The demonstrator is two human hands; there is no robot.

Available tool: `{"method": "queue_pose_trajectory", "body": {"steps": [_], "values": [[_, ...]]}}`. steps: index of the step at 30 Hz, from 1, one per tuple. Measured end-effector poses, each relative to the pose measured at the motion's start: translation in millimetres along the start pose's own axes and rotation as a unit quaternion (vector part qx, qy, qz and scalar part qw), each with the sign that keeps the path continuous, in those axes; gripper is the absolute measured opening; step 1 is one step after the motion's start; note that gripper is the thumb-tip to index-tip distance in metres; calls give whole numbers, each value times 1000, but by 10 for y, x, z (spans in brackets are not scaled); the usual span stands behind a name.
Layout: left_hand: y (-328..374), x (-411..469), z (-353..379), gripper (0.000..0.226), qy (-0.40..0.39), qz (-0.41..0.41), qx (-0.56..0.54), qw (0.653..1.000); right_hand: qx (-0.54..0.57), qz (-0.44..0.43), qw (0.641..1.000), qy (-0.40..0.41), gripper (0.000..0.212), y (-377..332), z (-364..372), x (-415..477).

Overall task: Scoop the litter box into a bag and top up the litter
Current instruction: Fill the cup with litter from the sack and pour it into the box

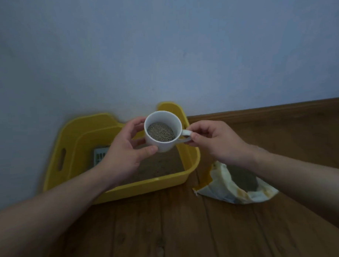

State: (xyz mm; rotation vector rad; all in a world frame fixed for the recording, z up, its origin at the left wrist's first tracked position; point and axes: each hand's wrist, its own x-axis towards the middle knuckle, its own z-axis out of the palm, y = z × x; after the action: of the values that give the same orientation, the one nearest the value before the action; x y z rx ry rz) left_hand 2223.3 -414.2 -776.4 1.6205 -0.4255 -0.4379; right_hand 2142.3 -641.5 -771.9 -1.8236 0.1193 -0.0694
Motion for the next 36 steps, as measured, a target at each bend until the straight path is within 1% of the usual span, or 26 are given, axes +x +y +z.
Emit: {"method": "queue_pose_trajectory", "body": {"steps": [2, 5, 9, 12, 14, 17, 20, 23, 26, 29, 33, 36], "values": [[-8, -6, -230, 69, 24, -12, -4, 1000, 2, 6, 1000, 7, 18, -51, 232, 190], [-45, -29, -534, 66, 73, -26, -43, 996, 24, 24, 999, 10, 19, -129, 590, 484], [-170, -96, -787, 65, 109, -50, -62, 991, 32, 53, 998, -1, 23, -60, 966, 749], [-303, -157, -869, 63, 121, -63, -85, 987, 46, 65, 997, -8, 26, 0, 1107, 816], [-381, -179, -853, 63, 117, -81, -101, 985, 59, 74, 995, 15, 28, 25, 1147, 789], [-417, -178, -824, 63, 115, -102, -120, 981, 77, 78, 992, 57, 23, 53, 1184, 693], [-469, -124, -809, 63, 118, -114, -112, 980, 74, 72, 993, 65, 17, 94, 1174, 634], [-479, -91, -793, 65, 125, -132, -109, 977, 54, 68, 995, 55, 23, 87, 1142, 668], [-500, -35, -823, 65, 120, -148, -114, 975, 65, 53, 996, 40, 32, 111, 1136, 730], [-535, 34, -864, 68, 118, -164, -144, 969, 41, 54, 997, 20, 34, 174, 1154, 786], [-556, 84, -875, 55, 134, -187, -144, 962, 7, 56, 998, -2, 39, 274, 1182, 872], [-624, 121, -924, 52, 139, -206, -144, 958, -31, 55, 998, -26, 40, 324, 1232, 943]]}}
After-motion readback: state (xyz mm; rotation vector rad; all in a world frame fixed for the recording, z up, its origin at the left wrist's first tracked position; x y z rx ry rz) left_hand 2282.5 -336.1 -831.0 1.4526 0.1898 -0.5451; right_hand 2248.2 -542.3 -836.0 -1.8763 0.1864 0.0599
